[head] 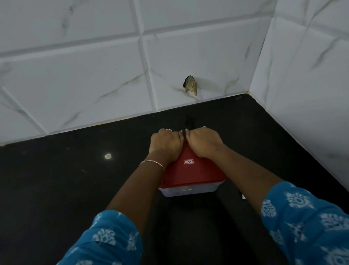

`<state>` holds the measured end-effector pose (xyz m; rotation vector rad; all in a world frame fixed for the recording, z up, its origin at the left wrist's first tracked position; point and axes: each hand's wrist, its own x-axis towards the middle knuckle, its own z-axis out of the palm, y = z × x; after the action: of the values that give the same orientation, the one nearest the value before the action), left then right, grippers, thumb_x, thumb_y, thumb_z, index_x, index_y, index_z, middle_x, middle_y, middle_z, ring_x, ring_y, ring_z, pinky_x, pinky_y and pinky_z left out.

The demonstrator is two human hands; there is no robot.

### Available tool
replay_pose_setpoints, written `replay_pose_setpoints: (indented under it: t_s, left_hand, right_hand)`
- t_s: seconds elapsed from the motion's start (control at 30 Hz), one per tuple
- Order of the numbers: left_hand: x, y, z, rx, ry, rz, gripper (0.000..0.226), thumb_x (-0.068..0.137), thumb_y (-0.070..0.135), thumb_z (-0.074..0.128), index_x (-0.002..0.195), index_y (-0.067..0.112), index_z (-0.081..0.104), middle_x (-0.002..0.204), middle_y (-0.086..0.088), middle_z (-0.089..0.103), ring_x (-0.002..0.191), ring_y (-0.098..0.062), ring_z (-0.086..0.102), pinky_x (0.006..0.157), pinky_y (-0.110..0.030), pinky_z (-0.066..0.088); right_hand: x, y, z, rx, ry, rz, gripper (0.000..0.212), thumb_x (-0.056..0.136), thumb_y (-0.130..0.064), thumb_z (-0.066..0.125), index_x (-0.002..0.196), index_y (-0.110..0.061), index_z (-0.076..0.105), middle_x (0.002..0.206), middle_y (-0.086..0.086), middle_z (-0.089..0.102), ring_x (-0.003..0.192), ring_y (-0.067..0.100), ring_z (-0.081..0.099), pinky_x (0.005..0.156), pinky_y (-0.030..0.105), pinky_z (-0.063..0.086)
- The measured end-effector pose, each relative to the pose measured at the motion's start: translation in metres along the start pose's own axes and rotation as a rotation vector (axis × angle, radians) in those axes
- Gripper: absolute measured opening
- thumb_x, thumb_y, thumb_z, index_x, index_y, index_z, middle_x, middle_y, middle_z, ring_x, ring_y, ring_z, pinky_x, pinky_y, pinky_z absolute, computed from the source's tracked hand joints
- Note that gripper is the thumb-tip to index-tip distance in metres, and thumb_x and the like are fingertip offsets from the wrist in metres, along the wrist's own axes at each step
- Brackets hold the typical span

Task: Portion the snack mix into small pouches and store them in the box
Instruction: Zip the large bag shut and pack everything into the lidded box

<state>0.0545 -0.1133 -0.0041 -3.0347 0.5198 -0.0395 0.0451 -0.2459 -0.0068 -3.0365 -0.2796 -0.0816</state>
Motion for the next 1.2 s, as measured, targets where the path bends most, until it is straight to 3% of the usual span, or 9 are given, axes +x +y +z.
replay_pose_setpoints:
  t_s: [0.2,0.4,0.57,0.63,0.77,0.87,0.97,1.1,1.2]
  left_hand:
    - [0.005,-0.001,0.004,-0.127,-0.062,0.052,0.041,0.105,0.030,0.019,0.129,0.012,0.048,0.116,-0.011,0.064,0.105,-0.033,0.061,0.082,-0.044,0.050]
    - [0.009,-0.003,0.002,-0.129,-0.100,0.105,0.045,0.105,0.031,0.017,0.118,0.010,0.054,0.113,-0.013,0.064,0.105,-0.033,0.060,0.086,-0.045,0.049]
    - [0.010,-0.006,0.006,-0.149,-0.061,0.117,0.046,0.105,0.035,0.017,0.120,0.014,0.054,0.112,-0.010,0.065,0.104,-0.031,0.061,0.084,-0.043,0.050]
    - [0.008,-0.005,0.009,-0.133,-0.005,0.070,0.047,0.104,0.037,0.018,0.115,0.014,0.058,0.111,-0.010,0.065,0.102,-0.030,0.061,0.083,-0.042,0.050]
    - [-0.006,-0.009,0.008,-0.177,0.049,-0.207,0.056,0.102,0.048,0.020,0.114,0.011,0.061,0.119,-0.014,0.059,0.110,-0.033,0.055,0.088,-0.045,0.044]
    - [-0.018,-0.028,0.014,-0.365,-0.032,-0.365,0.065,0.099,0.056,0.017,0.119,0.008,0.056,0.124,-0.019,0.056,0.116,-0.037,0.054,0.095,-0.047,0.042]
    - [-0.019,-0.037,0.019,-0.550,-0.118,-0.394,0.071,0.099,0.057,0.012,0.116,0.005,0.058,0.122,-0.021,0.060,0.114,-0.036,0.056,0.096,-0.044,0.041]
    - [-0.017,-0.034,0.021,-0.619,-0.074,-0.398,0.066,0.103,0.048,0.014,0.107,0.002,0.062,0.116,-0.022,0.063,0.110,-0.037,0.057,0.096,-0.042,0.041]
    - [-0.015,-0.032,0.020,-0.598,-0.074,-0.395,0.051,0.106,0.028,0.015,0.132,-0.002,0.047,0.116,-0.023,0.061,0.106,-0.038,0.059,0.093,-0.044,0.045]
  right_hand:
    - [0.003,-0.003,0.005,0.008,-0.013,-0.007,0.049,0.107,-0.029,0.020,0.088,-0.011,0.062,0.082,0.007,0.064,0.076,0.023,0.062,0.064,0.034,0.042]
    - [0.005,-0.004,0.002,-0.017,-0.029,-0.028,0.048,0.107,-0.028,0.020,0.091,-0.010,0.062,0.083,0.007,0.064,0.077,0.023,0.062,0.066,0.035,0.047]
    - [0.003,-0.003,0.005,0.054,0.018,0.012,0.052,0.106,-0.032,0.020,0.084,-0.012,0.063,0.077,0.005,0.063,0.074,0.022,0.062,0.067,0.036,0.048]
    - [0.002,-0.003,0.006,0.151,0.068,0.039,0.051,0.105,-0.034,0.023,0.083,-0.013,0.064,0.077,0.005,0.064,0.073,0.020,0.061,0.072,0.038,0.050]
    - [-0.007,0.006,0.003,0.170,0.154,0.124,0.048,0.104,-0.038,0.027,0.093,-0.012,0.066,0.091,0.009,0.066,0.092,0.025,0.059,0.077,0.038,0.045]
    - [-0.017,0.024,0.004,0.224,0.073,0.251,0.057,0.104,-0.044,0.020,0.082,-0.013,0.063,0.080,0.005,0.063,0.082,0.023,0.060,0.071,0.035,0.045]
    - [-0.017,0.032,0.010,0.397,-0.035,0.366,0.061,0.104,-0.047,0.017,0.067,-0.015,0.053,0.070,0.004,0.057,0.071,0.022,0.058,0.066,0.032,0.040]
    - [-0.012,0.032,0.013,0.459,-0.035,0.365,0.061,0.105,-0.039,0.019,0.058,-0.012,0.049,0.064,0.007,0.055,0.063,0.022,0.054,0.066,0.032,0.040]
    - [-0.009,0.033,0.015,0.433,-0.041,0.354,0.060,0.106,-0.034,0.020,0.057,-0.012,0.046,0.057,0.006,0.049,0.053,0.018,0.048,0.062,0.032,0.039]
